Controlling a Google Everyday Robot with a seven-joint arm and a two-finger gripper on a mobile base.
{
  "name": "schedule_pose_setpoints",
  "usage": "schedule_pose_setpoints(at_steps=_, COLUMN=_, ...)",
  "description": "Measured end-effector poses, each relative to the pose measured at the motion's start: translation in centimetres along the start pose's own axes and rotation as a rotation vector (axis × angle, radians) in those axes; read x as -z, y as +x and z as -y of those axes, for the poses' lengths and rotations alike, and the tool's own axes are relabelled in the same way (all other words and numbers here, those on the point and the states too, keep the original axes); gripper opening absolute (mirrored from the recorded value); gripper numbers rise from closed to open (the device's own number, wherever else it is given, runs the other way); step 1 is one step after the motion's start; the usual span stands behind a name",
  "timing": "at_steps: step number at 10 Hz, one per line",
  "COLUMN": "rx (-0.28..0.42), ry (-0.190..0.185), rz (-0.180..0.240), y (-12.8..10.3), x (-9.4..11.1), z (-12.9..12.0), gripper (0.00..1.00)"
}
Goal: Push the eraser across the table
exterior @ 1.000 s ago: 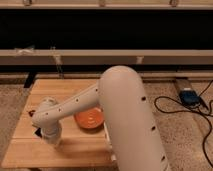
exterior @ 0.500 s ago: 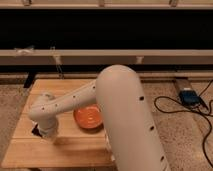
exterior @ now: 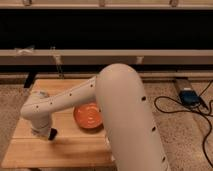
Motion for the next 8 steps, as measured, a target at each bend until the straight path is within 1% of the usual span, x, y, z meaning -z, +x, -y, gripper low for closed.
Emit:
schedule_pose_setpoints(at_steps=1, rx=0.020, ry=0.008, rz=-0.007, y=1.0, x=-0.1, z=0.4, gripper=0.00)
schedule_pose_setpoints(at_steps=3, rx=0.042, ry=0.022, rz=-0.017, y=2.1, x=-0.5, z=0.6, gripper=0.00)
schedule_pose_setpoints(at_steps=5, rx=0.075, ry=0.040, rz=-0.019, y=3.6, x=-1.5, z=0.8, gripper=0.00)
schedule_pose_setpoints(at_steps=8, rx=0.091, ry=0.057, rz=-0.007, y=4.4, x=-2.7, z=0.4, gripper=0.00)
